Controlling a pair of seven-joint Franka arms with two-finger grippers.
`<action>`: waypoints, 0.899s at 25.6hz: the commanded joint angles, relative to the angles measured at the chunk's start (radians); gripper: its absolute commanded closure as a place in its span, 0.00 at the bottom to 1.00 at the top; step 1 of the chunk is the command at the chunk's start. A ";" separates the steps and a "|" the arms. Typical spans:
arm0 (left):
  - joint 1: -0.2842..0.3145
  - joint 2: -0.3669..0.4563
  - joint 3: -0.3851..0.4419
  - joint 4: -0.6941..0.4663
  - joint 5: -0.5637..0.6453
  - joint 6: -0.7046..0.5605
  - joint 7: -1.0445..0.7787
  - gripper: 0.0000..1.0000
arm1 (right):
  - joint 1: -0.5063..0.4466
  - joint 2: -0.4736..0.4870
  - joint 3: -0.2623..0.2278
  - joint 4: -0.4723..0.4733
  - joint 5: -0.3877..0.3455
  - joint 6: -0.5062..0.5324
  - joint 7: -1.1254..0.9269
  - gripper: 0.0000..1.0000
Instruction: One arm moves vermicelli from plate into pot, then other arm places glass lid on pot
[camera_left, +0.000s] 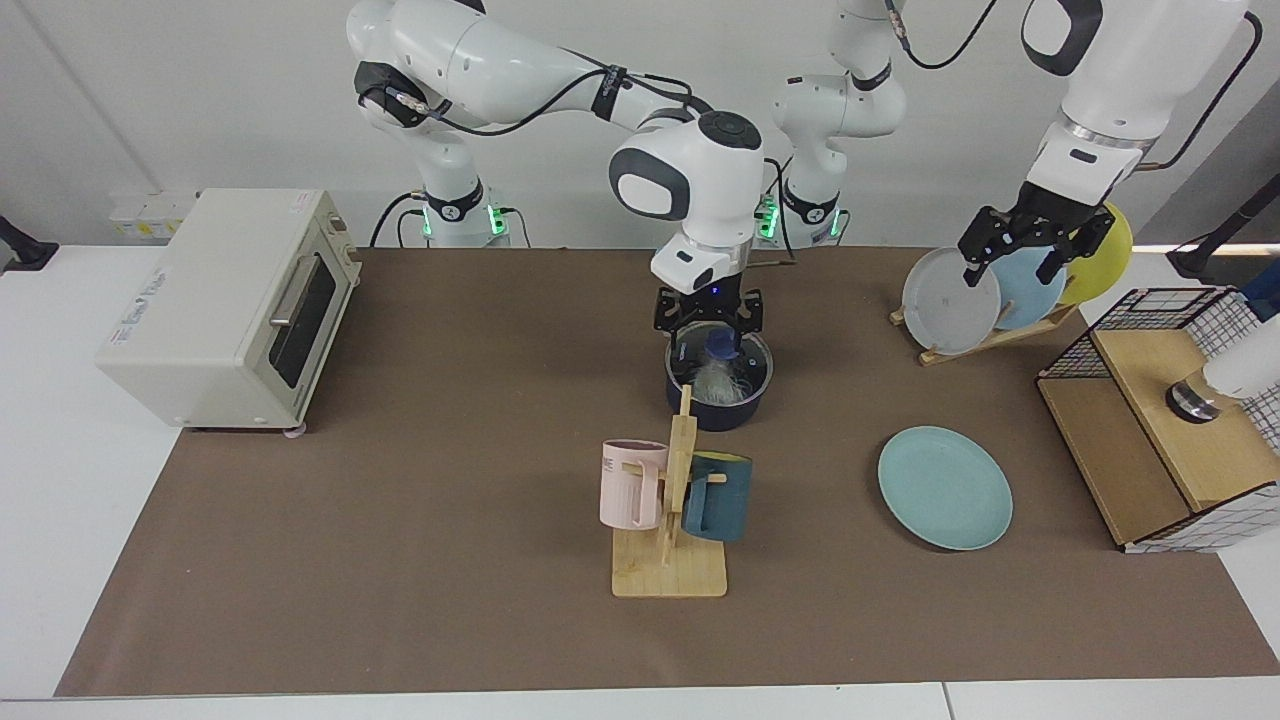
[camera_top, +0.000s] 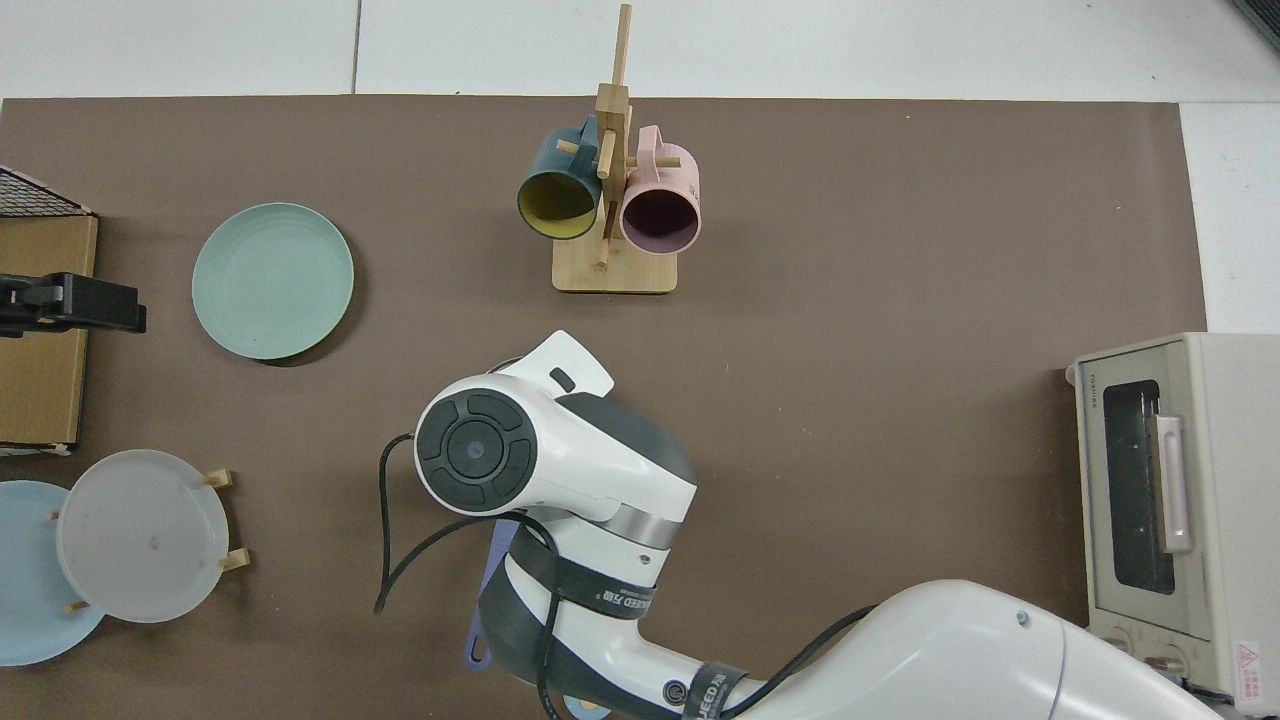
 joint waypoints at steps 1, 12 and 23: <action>0.004 -0.011 -0.005 -0.009 0.005 -0.009 -0.012 0.00 | -0.080 -0.144 0.032 0.003 0.061 -0.160 -0.083 0.00; 0.005 -0.009 -0.005 -0.009 0.005 -0.009 -0.012 0.00 | 0.122 -0.456 -0.539 -0.010 0.463 -0.236 -0.394 0.00; 0.004 -0.011 -0.005 -0.009 0.005 -0.009 -0.012 0.00 | 0.083 -0.520 -0.836 -0.039 0.597 -0.234 -0.632 0.00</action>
